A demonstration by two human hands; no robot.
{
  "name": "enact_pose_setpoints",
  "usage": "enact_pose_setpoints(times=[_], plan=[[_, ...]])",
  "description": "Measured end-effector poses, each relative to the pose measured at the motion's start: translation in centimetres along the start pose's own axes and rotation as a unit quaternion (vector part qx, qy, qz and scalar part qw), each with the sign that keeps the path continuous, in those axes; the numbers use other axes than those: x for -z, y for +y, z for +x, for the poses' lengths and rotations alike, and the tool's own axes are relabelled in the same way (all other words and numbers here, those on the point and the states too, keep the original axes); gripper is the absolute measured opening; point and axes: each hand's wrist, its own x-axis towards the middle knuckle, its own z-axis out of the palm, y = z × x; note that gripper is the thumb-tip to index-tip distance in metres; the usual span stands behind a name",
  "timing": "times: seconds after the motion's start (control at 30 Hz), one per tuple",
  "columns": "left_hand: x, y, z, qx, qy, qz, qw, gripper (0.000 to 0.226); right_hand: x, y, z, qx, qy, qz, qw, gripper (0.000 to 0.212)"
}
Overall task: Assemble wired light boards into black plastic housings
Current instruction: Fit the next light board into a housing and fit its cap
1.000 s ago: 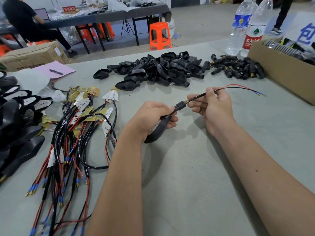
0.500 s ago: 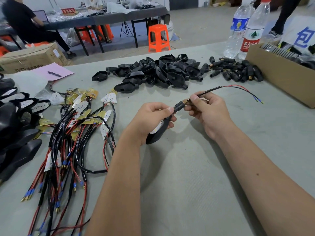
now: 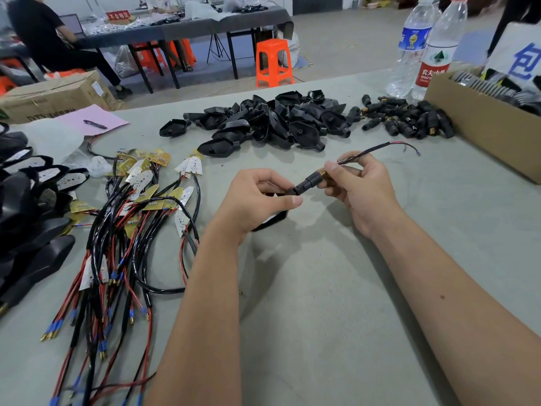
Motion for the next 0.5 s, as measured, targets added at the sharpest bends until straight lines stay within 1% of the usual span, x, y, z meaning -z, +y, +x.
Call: enact_pose_setpoints(times=[0.07,0.27,0.4,0.5], plan=[[-0.1,-0.1,0.1,-0.024,0.012,0.017,0.999,0.022,0.0,0.0,-0.1,0.004,-0.004,0.003,1.000,0.020],[-0.3,-0.1,0.3,-0.068,0.055,0.069,0.994,0.033,-0.1,-0.2,-0.2,0.001,-0.005,0.003,1.000,0.021],[-0.9,0.1,0.3,-0.079,0.071,0.071,0.992,0.036,-0.2,-0.1,-0.2,0.018,0.023,0.020,0.999,0.023],[-1.5,0.2,0.3,-0.087,0.079,0.077,0.990,0.033,-0.2,0.0,-0.2,0.021,0.044,0.038,0.998,0.025]])
